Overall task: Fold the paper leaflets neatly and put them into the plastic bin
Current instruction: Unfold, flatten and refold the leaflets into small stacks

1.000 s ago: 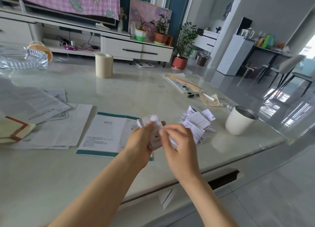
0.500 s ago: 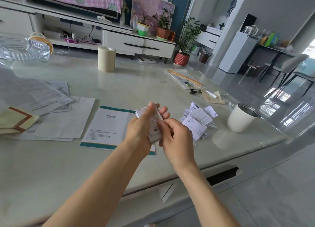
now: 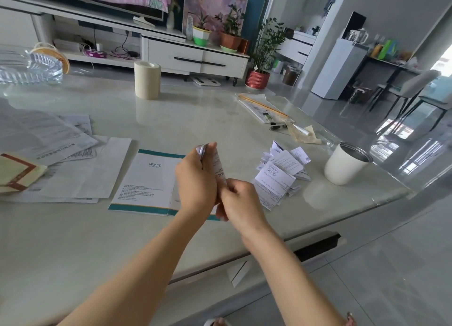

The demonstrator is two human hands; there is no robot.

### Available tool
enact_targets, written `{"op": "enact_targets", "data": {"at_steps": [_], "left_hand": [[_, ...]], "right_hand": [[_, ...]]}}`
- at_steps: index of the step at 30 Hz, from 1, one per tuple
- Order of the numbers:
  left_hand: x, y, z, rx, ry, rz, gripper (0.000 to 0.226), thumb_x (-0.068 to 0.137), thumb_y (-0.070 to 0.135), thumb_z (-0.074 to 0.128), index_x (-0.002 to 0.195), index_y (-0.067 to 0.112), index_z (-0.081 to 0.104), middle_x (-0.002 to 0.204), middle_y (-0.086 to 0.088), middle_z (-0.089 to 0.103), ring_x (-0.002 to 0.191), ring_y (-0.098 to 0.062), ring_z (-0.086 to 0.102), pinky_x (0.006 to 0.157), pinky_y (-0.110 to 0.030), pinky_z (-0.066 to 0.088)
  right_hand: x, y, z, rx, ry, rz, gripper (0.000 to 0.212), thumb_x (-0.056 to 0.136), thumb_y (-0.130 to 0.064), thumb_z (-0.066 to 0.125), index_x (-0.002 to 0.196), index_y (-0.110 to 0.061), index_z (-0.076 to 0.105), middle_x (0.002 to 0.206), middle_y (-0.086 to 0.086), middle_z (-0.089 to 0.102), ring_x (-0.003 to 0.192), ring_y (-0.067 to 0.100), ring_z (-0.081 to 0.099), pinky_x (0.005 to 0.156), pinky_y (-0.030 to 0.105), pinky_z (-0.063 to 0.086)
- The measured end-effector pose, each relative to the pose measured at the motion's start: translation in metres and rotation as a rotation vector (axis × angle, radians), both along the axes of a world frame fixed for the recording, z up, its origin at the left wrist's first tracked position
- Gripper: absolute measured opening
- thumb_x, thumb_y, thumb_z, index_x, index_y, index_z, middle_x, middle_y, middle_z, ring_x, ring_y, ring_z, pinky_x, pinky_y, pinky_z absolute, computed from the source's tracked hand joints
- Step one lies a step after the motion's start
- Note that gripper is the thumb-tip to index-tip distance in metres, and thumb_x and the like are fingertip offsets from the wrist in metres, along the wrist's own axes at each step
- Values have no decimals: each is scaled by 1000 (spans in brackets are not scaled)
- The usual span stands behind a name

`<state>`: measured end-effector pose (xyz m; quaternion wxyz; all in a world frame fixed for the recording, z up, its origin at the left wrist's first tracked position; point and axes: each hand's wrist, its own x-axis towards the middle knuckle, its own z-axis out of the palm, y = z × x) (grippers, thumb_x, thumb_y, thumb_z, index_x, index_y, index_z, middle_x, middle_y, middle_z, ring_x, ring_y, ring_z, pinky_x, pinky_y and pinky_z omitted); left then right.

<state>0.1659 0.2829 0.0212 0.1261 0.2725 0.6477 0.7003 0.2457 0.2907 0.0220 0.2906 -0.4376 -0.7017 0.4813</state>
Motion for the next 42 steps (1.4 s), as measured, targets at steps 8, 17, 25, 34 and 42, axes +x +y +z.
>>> {"op": "enact_targets", "data": {"at_steps": [8,17,25,34,42], "left_hand": [[3,12,-4,-108,-711,-292,27,96,26,49,76,8,52,57,-5,65,37,-15,59,36,-22,48],[8,15,5,-178,-951,-484,18,96,25,49,91,7,52,82,-13,64,67,-26,63,51,-33,54],[13,13,8,-192,-930,-442,15,95,9,41,82,10,48,78,-11,62,66,-24,60,61,-36,52],[0,16,-1,-265,-911,-342,12,93,13,43,98,9,53,82,-9,59,67,-24,58,56,-39,55],[9,9,0,-319,-932,-346,18,94,11,44,77,13,45,78,-9,58,65,-26,56,91,-51,49]], "right_hand": [[67,81,-16,413,-401,-546,41,87,-16,61,126,-9,51,122,14,55,114,31,47,92,33,36],[71,99,-19,425,-584,-507,53,84,-24,64,132,-13,44,130,12,52,122,33,40,95,38,30],[75,86,-16,310,-355,-454,36,79,-15,68,113,-10,55,109,8,62,102,26,56,84,33,45],[78,73,-9,267,-286,-637,49,78,-26,73,111,-2,44,117,15,54,108,32,53,79,34,43],[63,72,-21,259,-603,-255,58,74,-33,75,121,-16,45,122,1,54,119,26,45,96,37,39]]}}
